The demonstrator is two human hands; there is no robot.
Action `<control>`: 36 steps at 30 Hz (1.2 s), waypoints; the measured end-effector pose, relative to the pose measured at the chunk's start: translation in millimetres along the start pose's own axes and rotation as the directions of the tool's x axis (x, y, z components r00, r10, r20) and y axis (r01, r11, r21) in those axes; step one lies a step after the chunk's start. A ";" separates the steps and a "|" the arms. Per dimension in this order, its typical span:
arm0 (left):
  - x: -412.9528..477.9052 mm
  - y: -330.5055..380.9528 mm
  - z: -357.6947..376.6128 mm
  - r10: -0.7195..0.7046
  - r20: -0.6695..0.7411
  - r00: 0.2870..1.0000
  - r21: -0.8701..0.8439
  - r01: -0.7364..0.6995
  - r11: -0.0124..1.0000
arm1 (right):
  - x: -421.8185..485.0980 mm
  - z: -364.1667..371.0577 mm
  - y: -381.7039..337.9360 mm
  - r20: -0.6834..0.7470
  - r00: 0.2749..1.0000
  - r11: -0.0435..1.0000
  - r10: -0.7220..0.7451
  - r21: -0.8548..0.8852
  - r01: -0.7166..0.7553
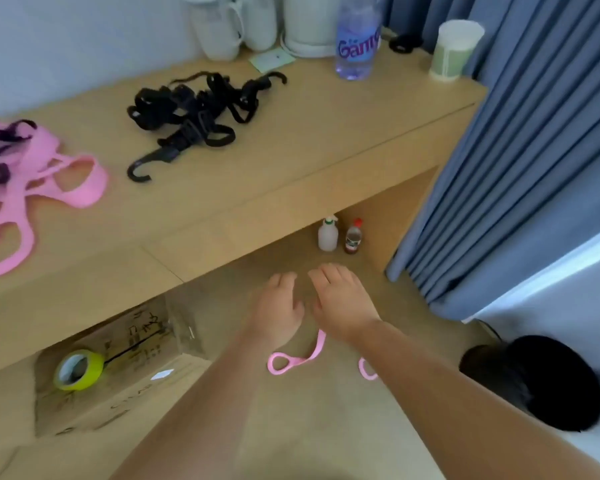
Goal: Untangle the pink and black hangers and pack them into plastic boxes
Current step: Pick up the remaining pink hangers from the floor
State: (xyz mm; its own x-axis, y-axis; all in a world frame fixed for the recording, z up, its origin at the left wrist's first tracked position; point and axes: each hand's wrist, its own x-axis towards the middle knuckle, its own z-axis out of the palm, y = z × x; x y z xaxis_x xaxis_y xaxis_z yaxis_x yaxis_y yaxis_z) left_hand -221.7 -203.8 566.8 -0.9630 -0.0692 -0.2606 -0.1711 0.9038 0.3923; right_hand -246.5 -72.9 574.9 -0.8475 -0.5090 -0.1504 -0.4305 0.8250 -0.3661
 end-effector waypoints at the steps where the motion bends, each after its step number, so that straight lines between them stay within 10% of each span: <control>1: 4.9 -6.9 23.9 0.004 0.026 1.000 0.000 -0.004 1.000 | -3.1 21.6 9.1 0.019 0.999 0.999 0.040 -0.003 -0.040; 29: 144.0 -163.7 547.3 -0.144 0.278 0.950 0.072 0.129 0.989 | -15.8 508.8 320.2 0.160 0.903 0.917 0.398 -0.084 -0.390; 36: 168.8 -155.5 598.7 -0.322 0.031 0.946 -0.029 0.323 0.946 | -5.5 547.1 358.5 0.089 0.894 0.897 0.440 -0.085 -0.433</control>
State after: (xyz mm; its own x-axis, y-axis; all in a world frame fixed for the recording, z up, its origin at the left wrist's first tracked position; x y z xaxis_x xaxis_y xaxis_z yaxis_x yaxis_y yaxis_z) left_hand -232.9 -103.2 -66.3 -0.8494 -0.3435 -0.4007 -0.4792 0.8202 0.3126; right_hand -226.3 91.3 -57.9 -0.9190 -0.1137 -0.3775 -0.0453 0.9816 -0.1855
